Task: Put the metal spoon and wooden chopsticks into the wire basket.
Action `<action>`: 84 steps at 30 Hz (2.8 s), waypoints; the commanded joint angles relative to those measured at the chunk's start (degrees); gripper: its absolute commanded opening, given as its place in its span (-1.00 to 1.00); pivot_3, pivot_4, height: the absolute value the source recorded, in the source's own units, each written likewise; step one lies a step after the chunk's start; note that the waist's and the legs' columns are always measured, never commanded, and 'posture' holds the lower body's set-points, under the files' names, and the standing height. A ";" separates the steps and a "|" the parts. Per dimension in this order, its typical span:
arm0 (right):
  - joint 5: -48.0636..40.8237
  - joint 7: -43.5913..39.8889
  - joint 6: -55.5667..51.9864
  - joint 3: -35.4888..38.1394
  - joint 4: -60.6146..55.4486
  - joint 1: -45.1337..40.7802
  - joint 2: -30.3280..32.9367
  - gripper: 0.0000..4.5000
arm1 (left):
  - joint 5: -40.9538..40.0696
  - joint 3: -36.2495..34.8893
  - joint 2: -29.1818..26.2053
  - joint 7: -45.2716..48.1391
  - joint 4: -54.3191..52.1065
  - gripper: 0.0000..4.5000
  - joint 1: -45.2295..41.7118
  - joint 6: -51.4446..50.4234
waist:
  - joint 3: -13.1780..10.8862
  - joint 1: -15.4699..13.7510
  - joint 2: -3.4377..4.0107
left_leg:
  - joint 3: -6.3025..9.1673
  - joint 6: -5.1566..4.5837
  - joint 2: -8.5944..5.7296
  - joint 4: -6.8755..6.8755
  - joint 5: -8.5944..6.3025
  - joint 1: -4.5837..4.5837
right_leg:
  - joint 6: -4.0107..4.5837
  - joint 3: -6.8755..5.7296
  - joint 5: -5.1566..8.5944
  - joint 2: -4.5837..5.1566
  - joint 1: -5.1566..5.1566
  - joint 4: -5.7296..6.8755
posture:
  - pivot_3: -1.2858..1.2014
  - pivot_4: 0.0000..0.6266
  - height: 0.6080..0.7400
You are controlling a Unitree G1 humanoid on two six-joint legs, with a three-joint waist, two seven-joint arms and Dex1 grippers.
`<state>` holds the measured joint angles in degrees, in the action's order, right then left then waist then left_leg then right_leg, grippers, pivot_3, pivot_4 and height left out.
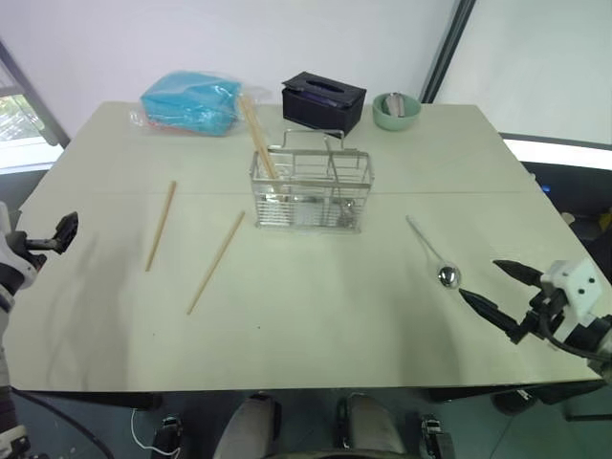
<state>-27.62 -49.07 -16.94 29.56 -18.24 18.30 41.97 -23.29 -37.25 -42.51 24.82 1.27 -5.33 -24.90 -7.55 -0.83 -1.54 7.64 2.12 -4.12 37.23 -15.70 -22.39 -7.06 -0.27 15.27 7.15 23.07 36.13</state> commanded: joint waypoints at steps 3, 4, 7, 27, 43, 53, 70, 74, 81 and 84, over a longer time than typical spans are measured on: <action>0.14 -0.45 1.52 0.94 -0.41 0.30 -0.14 1.00 | -0.92 -0.56 -0.95 -0.55 -2.09 0.99 -2.00 -0.75 | 0.00 -0.05 0.00 | 0.00 0.00 0.00 0.00 0.00 0.00 | 0.00 0.00 0.00 0.00 0.00 0.00 | 0.03 -0.52 -0.30; 0.17 -0.48 1.57 0.96 -0.42 0.31 -0.16 1.00 | -0.90 -0.52 -0.97 -0.49 -2.13 0.99 -2.15 -0.90 | 0.00 -0.06 -0.01 | 0.00 0.00 0.00 0.00 0.00 0.00 | 0.00 -0.01 0.00 0.00 0.00 0.00 | 0.03 -0.52 -0.30; 0.34 -0.50 1.85 0.98 -0.30 0.34 -0.19 1.00 | -0.95 -0.40 -0.89 -0.23 -2.47 0.99 -2.29 -1.16 | 0.01 0.00 -0.01 | 0.00 0.00 0.00 0.00 0.00 0.00 | 0.00 0.00 0.00 0.00 0.00 0.00 | 0.03 -0.52 -0.30; 4.87 4.73 0.23 -1.86 3.15 -11.16 2.93 1.00 | -11.98 1.23 -4.08 8.37 -13.83 0.99 -3.54 -9.80 | -0.02 0.08 -0.06 | 0.00 0.00 0.00 0.02 0.00 -0.01 | 0.00 0.00 0.00 -0.01 0.01 0.01 | 0.03 -0.52 -0.30; 13.29 4.95 -16.44 -25.65 20.95 -41.65 6.32 1.00 | -24.20 13.96 -17.96 33.06 -35.92 0.99 3.27 -16.26 | -0.26 0.01 0.23 | -0.16 -0.06 0.01 -0.04 0.01 0.00 | 0.10 -0.02 0.01 0.01 0.01 -0.01 | 0.03 -0.52 -0.30; 17.57 4.11 -18.92 -30.71 34.57 -49.72 4.10 1.00 | -24.03 17.86 -16.90 31.42 -36.73 0.99 -1.45 -16.13 | -0.28 0.30 0.24 | -0.19 -0.07 -0.02 -0.12 0.01 -0.04 | 0.08 -0.03 -0.01 -0.07 0.12 -0.02 | 0.03 -0.52 -0.30; 17.10 6.24 -27.89 -29.64 35.73 -51.62 -0.30 -1.00 | -24.43 18.05 -16.95 30.17 -35.47 1.00 -4.27 -16.59 | -0.20 0.56 0.09 | -0.16 -0.07 0.01 -0.04 0.01 0.05 | 0.08 -0.02 -0.01 -0.18 0.02 0.00 | 0.03 -0.52 -0.30; 17.03 6.94 -27.71 -28.78 34.06 -51.16 -0.25 -1.00 | -23.98 18.58 -16.76 30.04 -34.91 1.00 -5.16 -16.44 | -0.21 0.59 0.09 | -0.16 -0.07 0.00 -0.04 0.01 0.04 | 0.07 -0.01 -0.02 -0.19 0.03 0.00 | 0.03 -0.52 -0.30; 5.95 5.20 -26.07 -17.87 22.79 -54.36 -2.56 -1.00 | -24.62 18.05 -14.97 26.89 -30.99 1.00 -10.26 -17.35 | -0.35 0.64 0.31 | -0.15 -0.07 0.02 -0.06 0.01 0.03 | 0.04 -0.01 -0.03 -0.21 0.05 0.03 | 0.03 -0.52 -0.30; -2.32 7.51 -30.49 -12.25 17.48 -59.86 -6.07 -1.00 | -24.64 17.83 -14.40 25.71 -28.91 1.00 -12.79 -17.71 | -0.39 1.26 0.37 | -0.14 -0.07 0.03 -0.06 0.02 0.04 | 0.02 -0.01 -0.05 -0.25 0.06 0.03 | 0.03 -0.52 -0.30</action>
<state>-25.04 -42.60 -46.51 13.10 4.02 -38.30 36.47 -47.27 -18.26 -57.16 51.33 -28.01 -16.79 -42.35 -7.93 0.43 -1.17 7.53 2.05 -4.08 37.17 -15.69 -22.35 -7.04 -0.28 15.22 6.90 23.12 36.18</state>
